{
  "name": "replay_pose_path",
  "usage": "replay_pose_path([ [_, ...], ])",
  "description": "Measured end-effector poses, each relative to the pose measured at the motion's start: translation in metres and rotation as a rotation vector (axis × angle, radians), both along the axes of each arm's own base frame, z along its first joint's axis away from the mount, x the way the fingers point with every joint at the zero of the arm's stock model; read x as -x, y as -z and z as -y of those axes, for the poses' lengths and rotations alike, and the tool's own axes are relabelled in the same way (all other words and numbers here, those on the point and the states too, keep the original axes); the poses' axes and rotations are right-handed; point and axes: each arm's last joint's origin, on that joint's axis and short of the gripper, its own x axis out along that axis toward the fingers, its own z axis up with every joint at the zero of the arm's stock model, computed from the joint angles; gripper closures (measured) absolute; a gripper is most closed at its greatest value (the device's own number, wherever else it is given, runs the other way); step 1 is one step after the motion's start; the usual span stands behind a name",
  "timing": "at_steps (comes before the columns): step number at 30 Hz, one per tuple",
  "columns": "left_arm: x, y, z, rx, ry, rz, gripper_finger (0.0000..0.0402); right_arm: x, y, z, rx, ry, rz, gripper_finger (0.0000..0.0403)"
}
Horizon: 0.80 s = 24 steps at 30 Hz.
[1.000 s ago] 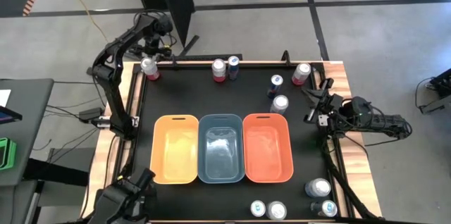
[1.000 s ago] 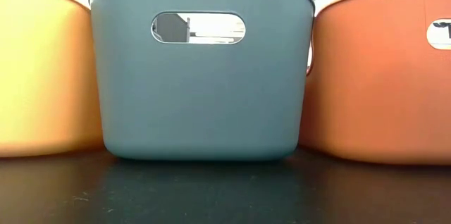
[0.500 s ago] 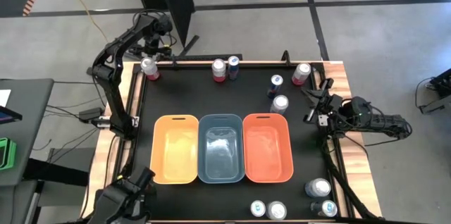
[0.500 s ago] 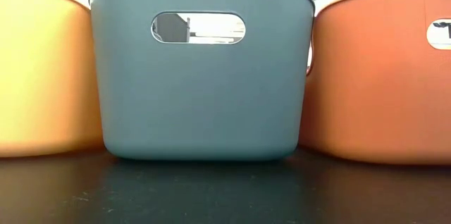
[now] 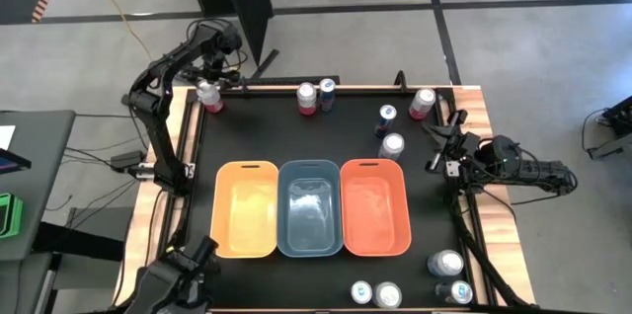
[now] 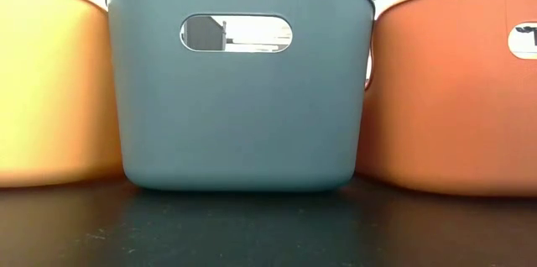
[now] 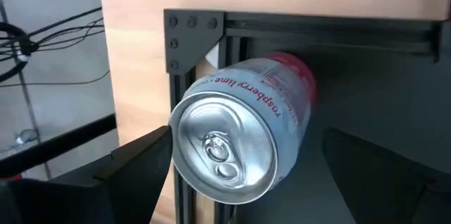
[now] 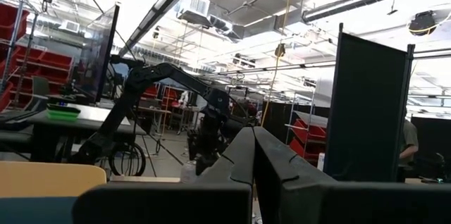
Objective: Sort soda cans
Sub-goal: Put the top left pink-white soda can into the yellow bin
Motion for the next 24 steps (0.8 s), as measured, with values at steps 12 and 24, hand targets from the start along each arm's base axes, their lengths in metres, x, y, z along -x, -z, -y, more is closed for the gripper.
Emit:
replay_pose_path([
  [12, -0.001, 0.001, 0.001, 0.027, 0.026, 0.015, 0.0046, 0.0, 0.0, 0.0, 0.0, 0.0, 0.0, 0.0381],
  [24, -0.01, -0.008, 0.009, 0.067, 0.072, -0.005, 0.0047, 0.0, 0.0, 0.0, 0.007, 0.004, -0.003, 0.0381],
])
